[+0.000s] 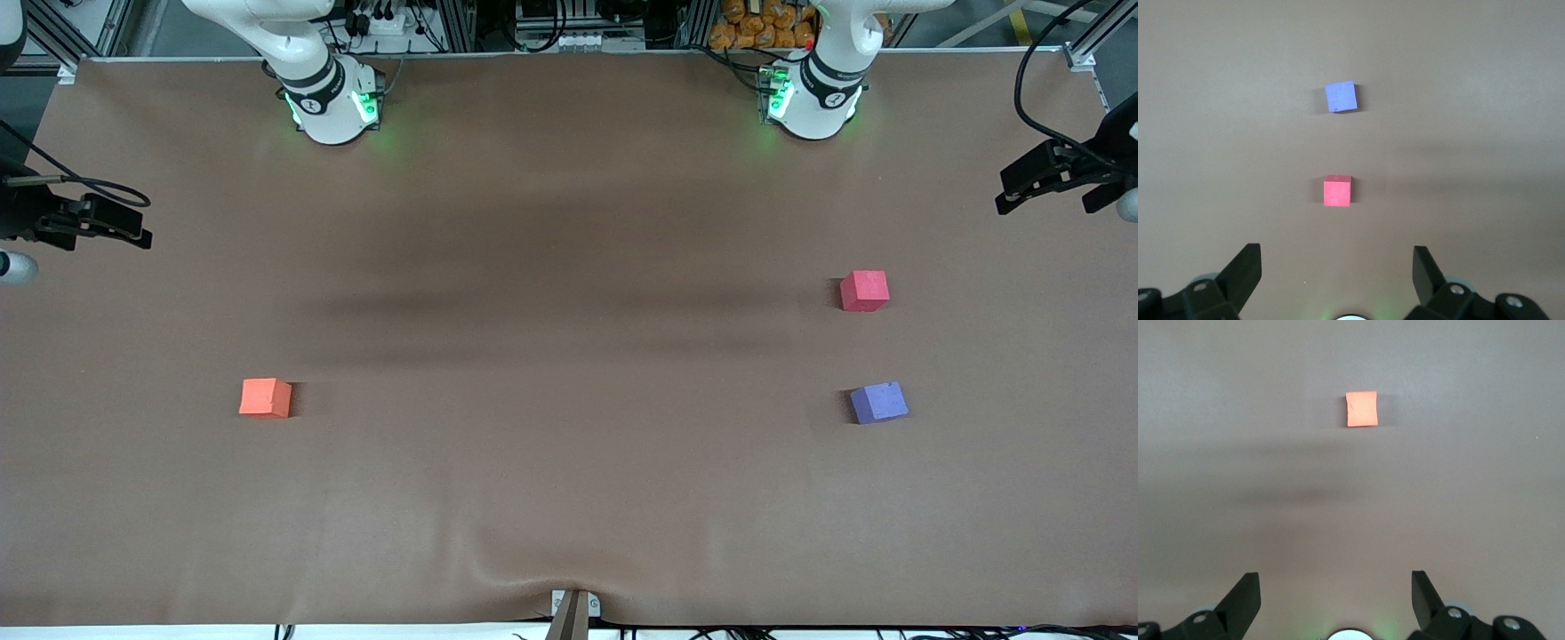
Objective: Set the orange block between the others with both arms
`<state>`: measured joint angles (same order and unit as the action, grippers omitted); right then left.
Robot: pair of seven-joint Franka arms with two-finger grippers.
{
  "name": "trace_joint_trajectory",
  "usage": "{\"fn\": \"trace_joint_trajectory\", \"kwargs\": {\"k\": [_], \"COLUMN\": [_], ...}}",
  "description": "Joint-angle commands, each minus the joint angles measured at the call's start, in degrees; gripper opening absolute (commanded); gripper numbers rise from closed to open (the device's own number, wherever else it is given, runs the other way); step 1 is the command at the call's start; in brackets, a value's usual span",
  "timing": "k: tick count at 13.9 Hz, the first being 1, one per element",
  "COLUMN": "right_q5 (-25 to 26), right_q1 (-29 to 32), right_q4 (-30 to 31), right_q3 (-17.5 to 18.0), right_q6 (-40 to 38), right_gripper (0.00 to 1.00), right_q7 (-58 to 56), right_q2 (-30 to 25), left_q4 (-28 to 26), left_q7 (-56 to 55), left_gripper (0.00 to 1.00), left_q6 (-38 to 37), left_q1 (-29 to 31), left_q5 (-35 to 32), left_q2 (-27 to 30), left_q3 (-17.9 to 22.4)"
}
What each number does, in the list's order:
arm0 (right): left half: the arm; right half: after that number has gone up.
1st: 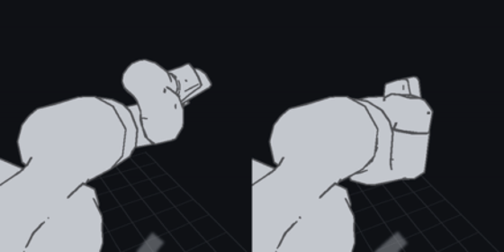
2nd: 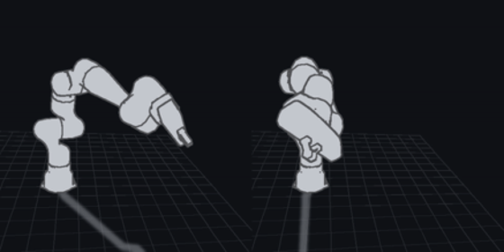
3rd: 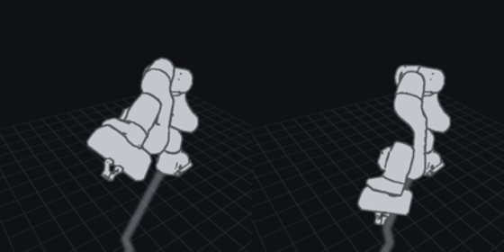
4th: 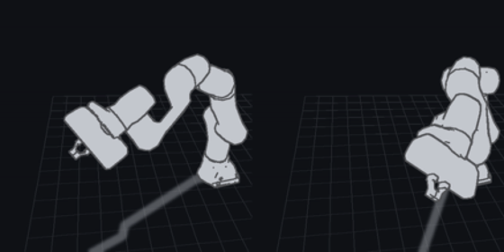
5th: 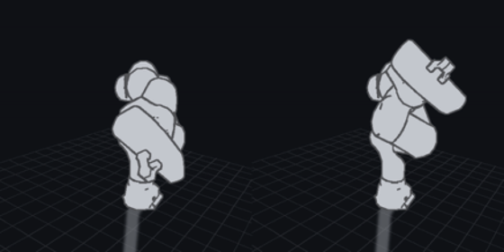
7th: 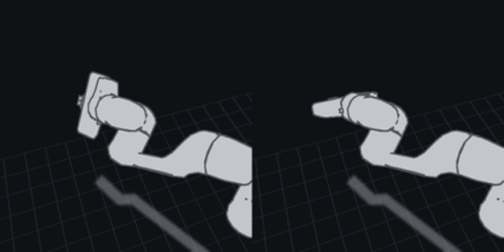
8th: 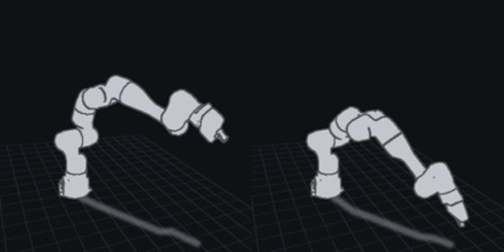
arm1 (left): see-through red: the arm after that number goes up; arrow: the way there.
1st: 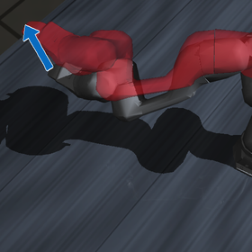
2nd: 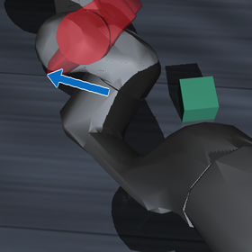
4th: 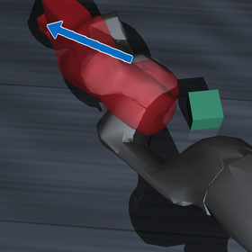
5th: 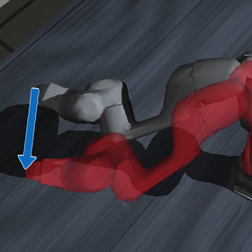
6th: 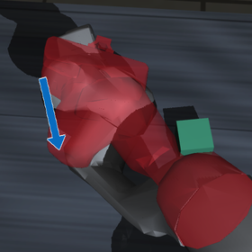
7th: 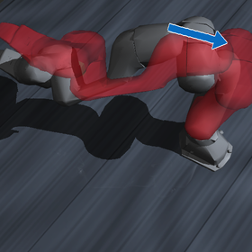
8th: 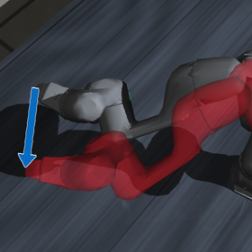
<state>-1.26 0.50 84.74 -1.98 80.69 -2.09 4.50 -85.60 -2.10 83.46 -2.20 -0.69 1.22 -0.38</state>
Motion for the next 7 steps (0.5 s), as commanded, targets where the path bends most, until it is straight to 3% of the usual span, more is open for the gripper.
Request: {"fn": "trace_joint_trajectory", "kwargs": {"k": [1,7], "right_q5": [-0.41,0.12], "right_q1": [1.17,1.17], "right_q4": [0.17,0.17], "right_q3": [0.4,0.57], "right_q6": [-1.06,-1.41], "right_gripper": [1.0,1.0], "right_q7": [1.03,1.03], "right_q2": [-0.8,-0.9], "left_q4": [0.52,-0.18], "left_q7": [0.95,0.96], "left_gripper": [1.0,1.0], "left_q6": [-0.84,-1.1], "left_q1": [0.27,0.18], "left_q5": [0.34,1.13], "left_q2": [0.36,0.01], "left_q3": [-0.41,-0.41]}}
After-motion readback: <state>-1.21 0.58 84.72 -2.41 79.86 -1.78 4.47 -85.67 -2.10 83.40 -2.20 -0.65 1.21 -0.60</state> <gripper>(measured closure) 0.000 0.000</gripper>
